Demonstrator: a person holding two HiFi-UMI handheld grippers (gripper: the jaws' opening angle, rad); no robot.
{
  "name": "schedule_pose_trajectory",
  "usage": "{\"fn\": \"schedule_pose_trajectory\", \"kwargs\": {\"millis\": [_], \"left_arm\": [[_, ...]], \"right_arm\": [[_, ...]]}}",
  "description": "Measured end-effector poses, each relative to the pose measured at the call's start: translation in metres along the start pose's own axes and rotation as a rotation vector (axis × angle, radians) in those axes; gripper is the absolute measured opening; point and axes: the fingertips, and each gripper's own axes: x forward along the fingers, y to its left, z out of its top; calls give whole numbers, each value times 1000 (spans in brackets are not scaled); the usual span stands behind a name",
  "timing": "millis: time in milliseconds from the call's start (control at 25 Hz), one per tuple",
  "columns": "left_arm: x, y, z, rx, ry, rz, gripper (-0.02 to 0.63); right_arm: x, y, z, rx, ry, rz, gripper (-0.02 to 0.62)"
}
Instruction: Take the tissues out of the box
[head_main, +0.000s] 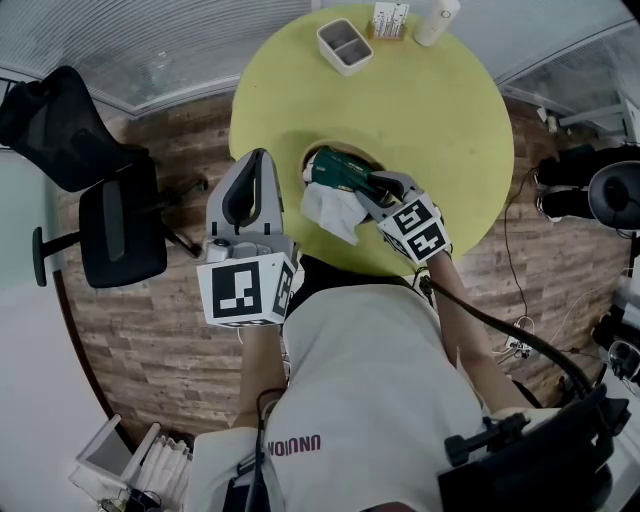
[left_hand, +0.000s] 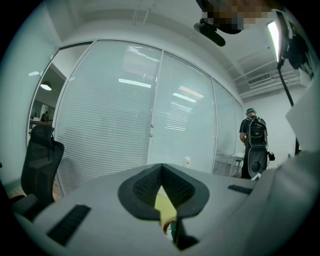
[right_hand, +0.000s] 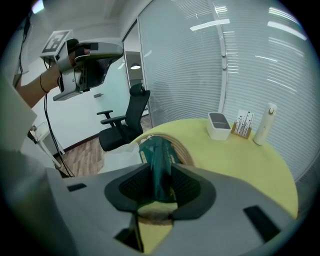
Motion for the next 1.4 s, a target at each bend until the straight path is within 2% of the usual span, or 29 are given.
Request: {"fn": "schedule_pose_trajectory", "kwargs": {"millis": [360, 1160, 1400], "left_arm": [[-1, 2, 0, 0, -1, 4, 12], [-7, 6, 2, 8, -9, 12, 12], [-8, 7, 1, 6, -6, 13, 12]], "right_arm": [[3, -1, -1, -78, 38, -51, 106], [0, -2, 4, -104, 33, -89, 61], [-2, -1, 8, -78, 19, -89, 51]]}}
